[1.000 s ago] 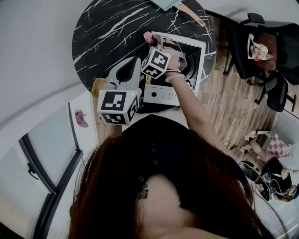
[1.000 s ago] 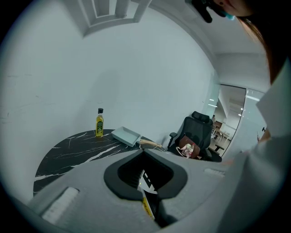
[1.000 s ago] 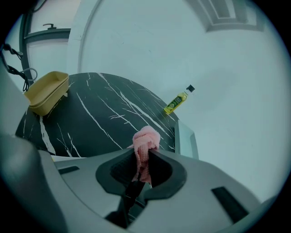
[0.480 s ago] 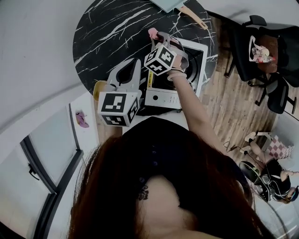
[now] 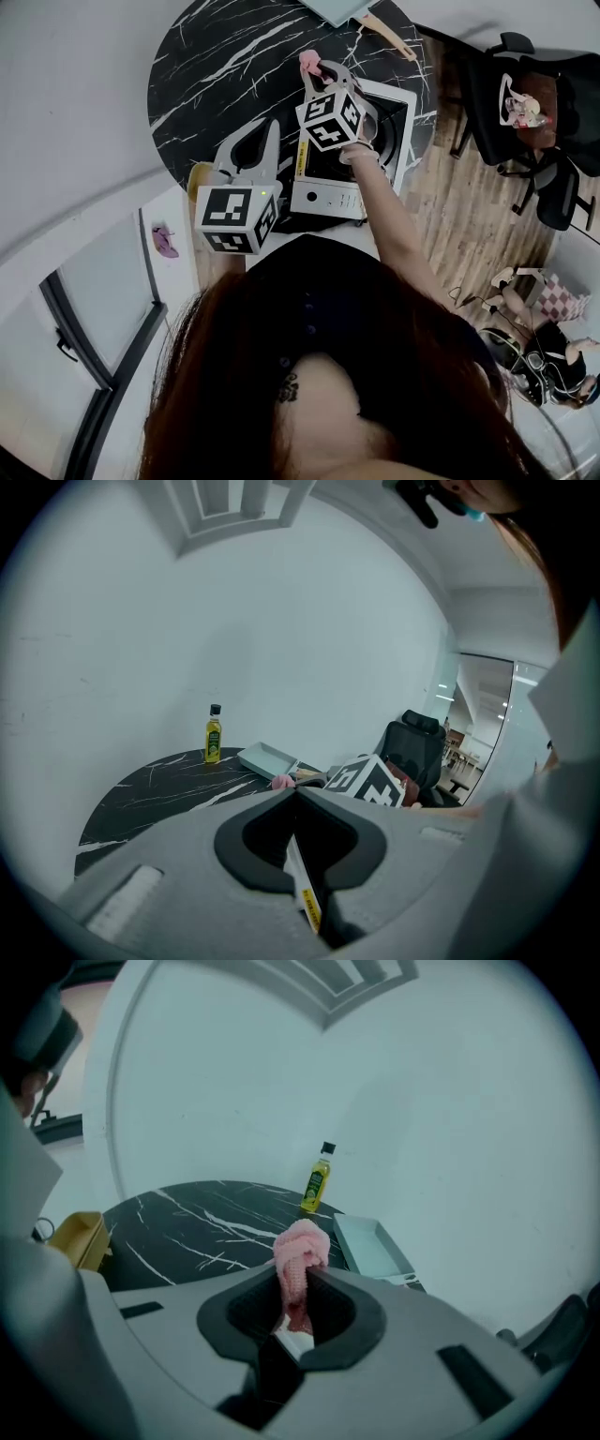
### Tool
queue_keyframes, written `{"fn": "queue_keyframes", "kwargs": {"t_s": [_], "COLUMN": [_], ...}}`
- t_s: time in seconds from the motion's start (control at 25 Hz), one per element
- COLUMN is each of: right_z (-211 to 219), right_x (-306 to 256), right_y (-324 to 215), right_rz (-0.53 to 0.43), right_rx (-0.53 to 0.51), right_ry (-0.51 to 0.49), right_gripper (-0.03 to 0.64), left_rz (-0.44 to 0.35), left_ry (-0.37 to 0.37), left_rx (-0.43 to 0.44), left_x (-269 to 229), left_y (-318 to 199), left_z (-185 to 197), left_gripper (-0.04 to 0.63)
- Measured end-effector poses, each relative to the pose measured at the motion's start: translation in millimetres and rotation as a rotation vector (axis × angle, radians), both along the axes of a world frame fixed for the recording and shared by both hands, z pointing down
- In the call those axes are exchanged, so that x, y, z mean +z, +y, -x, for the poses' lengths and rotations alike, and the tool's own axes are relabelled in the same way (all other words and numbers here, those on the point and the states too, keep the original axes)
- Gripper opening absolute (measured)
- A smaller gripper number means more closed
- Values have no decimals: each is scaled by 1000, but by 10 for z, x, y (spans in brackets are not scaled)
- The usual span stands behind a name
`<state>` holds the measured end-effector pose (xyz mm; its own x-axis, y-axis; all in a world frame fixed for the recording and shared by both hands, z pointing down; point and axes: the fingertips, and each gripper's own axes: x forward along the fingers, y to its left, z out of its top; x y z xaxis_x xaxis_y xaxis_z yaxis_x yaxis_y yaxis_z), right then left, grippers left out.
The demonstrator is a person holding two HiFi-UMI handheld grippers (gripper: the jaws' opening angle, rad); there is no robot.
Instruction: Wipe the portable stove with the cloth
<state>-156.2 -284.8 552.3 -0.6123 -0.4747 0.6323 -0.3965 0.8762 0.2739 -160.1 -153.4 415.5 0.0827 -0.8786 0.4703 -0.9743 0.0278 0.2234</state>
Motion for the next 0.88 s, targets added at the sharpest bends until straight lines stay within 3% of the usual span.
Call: {"fn": "queue_keyframes", "kwargs": {"t_s": [0.6,0.88], "right_z": [-385,-648], "right_x": [-627,-862], "right_y": [310,592], "right_rz": [53,21], "right_rx": [151,217], "right_ry": [-258,-306], "right_gripper": [60,60], "left_rz": [-80,-127], "left_ry": [-25,-39], "left_rx": [34,96], "left_x": [-218,-346], "left_y": [255,428], "left_z": [-82,-207], "left_gripper": [11,11]}}
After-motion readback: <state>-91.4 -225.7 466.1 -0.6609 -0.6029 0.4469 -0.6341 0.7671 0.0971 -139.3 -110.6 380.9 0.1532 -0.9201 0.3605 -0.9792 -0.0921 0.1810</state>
